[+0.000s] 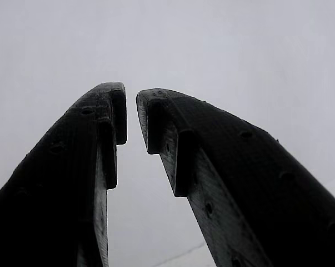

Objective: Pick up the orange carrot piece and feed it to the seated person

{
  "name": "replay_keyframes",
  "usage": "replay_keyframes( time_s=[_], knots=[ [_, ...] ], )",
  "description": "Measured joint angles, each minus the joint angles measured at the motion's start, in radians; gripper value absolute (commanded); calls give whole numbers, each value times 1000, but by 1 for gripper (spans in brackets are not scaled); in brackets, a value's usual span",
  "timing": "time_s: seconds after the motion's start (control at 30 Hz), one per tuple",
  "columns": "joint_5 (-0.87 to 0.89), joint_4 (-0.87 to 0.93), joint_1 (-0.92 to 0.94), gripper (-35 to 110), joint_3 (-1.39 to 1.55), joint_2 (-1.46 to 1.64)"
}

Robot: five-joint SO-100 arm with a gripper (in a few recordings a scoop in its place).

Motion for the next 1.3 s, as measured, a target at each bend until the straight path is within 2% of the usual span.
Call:
replay_keyframes(
  time_s=[0.3,0.83,1.3],
  knots=[
    [0,0,170,-2,-247,-307],
    [-15,0,699,-2,-638,-976],
    [-12,0,1140,-2,-927,-1324]
  ],
)
